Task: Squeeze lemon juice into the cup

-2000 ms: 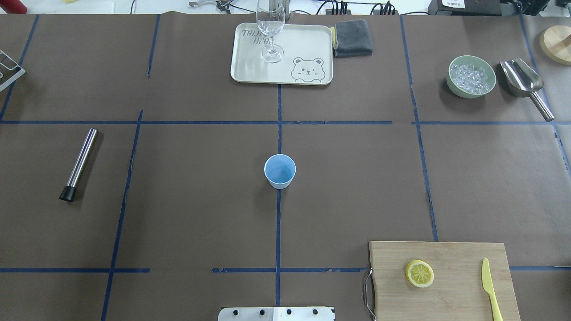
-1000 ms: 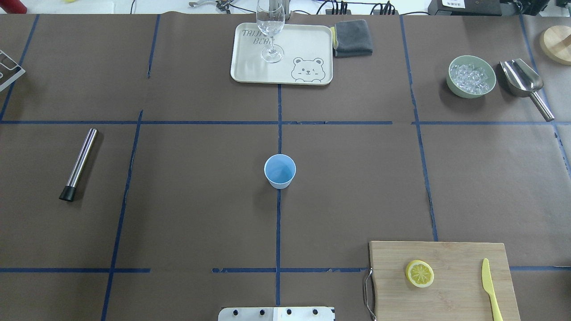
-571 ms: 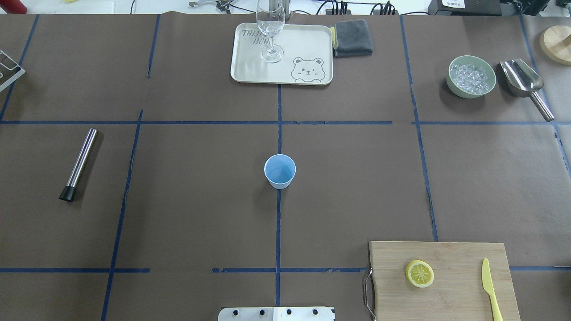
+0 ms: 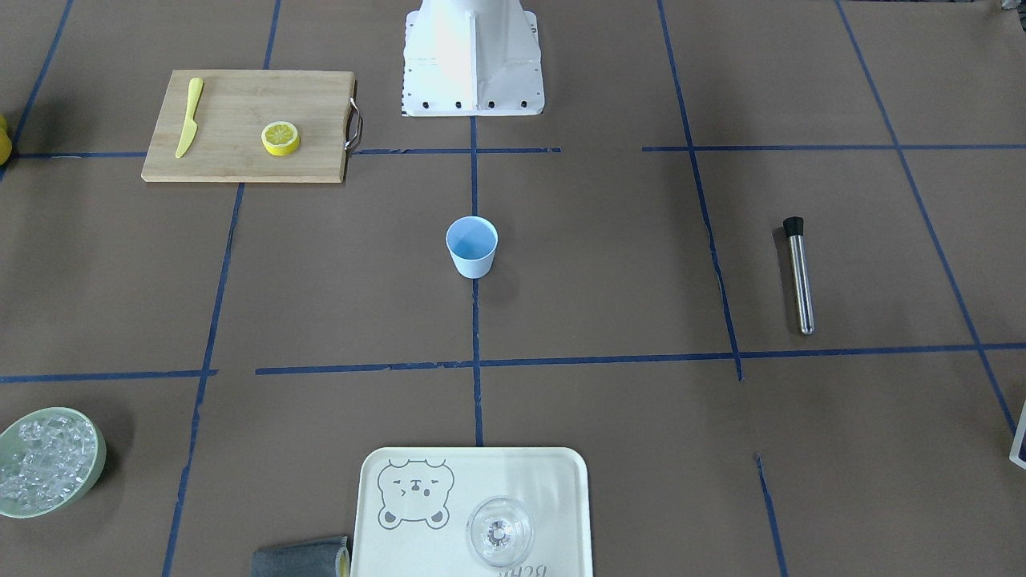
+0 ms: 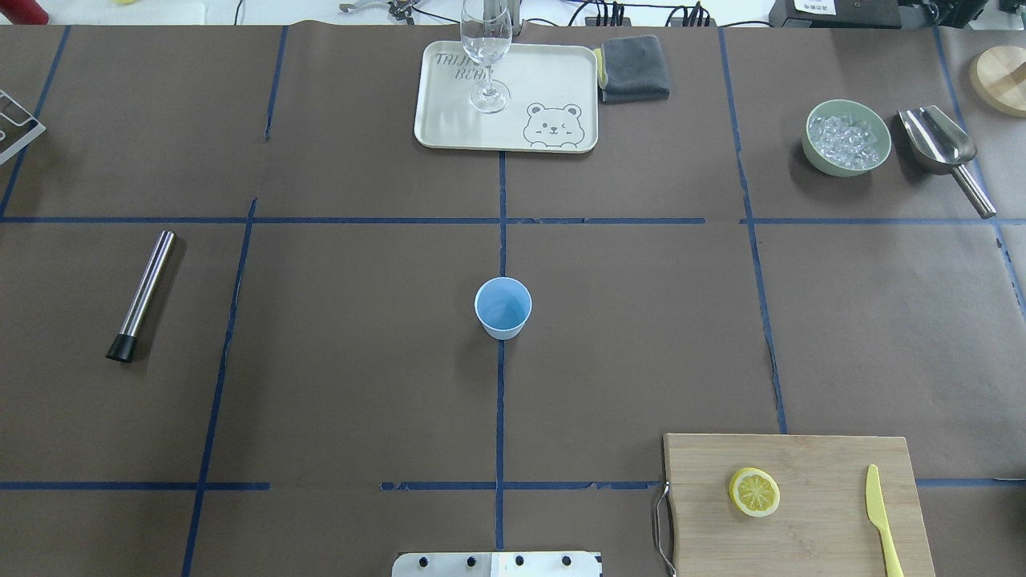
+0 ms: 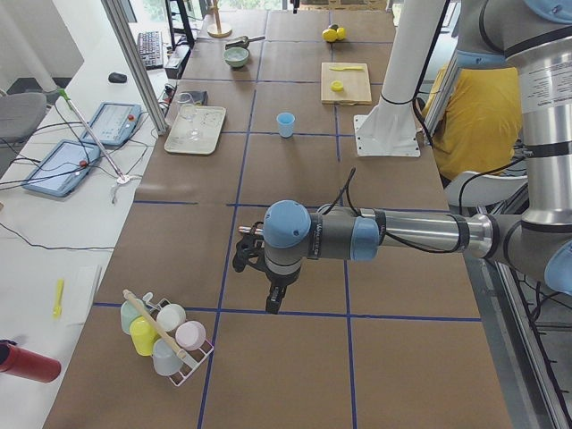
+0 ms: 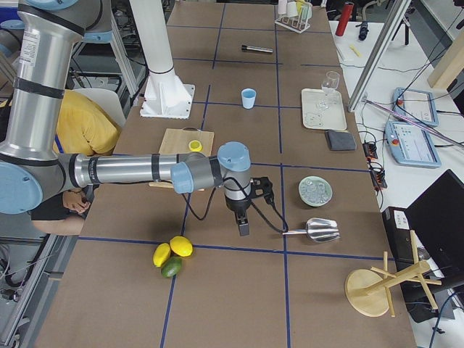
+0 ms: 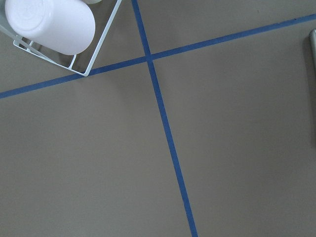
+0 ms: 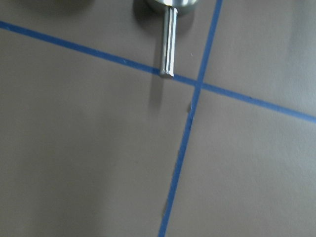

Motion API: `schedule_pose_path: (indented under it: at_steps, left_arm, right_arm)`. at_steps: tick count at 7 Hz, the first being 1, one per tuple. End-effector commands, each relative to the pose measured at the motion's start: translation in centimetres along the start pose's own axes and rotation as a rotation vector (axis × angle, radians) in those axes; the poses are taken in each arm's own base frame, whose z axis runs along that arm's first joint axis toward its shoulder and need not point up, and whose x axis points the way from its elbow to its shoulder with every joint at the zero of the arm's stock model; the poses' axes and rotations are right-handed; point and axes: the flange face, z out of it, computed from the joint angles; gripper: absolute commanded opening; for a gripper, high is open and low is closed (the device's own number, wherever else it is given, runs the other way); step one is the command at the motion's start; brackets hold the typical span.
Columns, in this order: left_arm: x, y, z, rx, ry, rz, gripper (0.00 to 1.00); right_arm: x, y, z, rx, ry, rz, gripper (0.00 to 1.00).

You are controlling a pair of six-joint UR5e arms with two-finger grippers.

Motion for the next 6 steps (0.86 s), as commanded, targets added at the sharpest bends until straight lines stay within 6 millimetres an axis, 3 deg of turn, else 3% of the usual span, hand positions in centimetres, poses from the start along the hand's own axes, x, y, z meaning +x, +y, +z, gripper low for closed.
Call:
schedule_pose_path:
  at_steps: [1, 2, 3, 5, 6]
  left_arm:
    - [0.1, -0.2, -0.1, 0.004, -0.001, 0.004, 1.0]
    - [0.1, -0.2, -0.2, 0.005, -0.001, 0.006, 1.0]
    - [0.2, -0.3, -0.2, 0.006, -0.001, 0.008, 1.0]
    - [0.2, -0.3, -0.3, 0.007, -0.002, 0.009, 1.0]
    - [0.2, -0.2, -0.2, 0.005, -0.001, 0.007, 1.0]
  right_arm:
    - [-5.3, -5.5, -2.8, 0.083, -0.061, -0.008, 1.0]
    - [-9.9, -6.4, -3.1, 0.073, -0.138, 0.039, 1.0]
    - [-12.2, -7.2, -4.0, 0.087, -0.176, 0.0, 1.0]
    - [-20.8, -6.9, -4.9, 0.115, -0.212, -0.11, 1.0]
    - [-25.0, -6.6, -3.8, 0.093, -0.225, -0.137, 1.0]
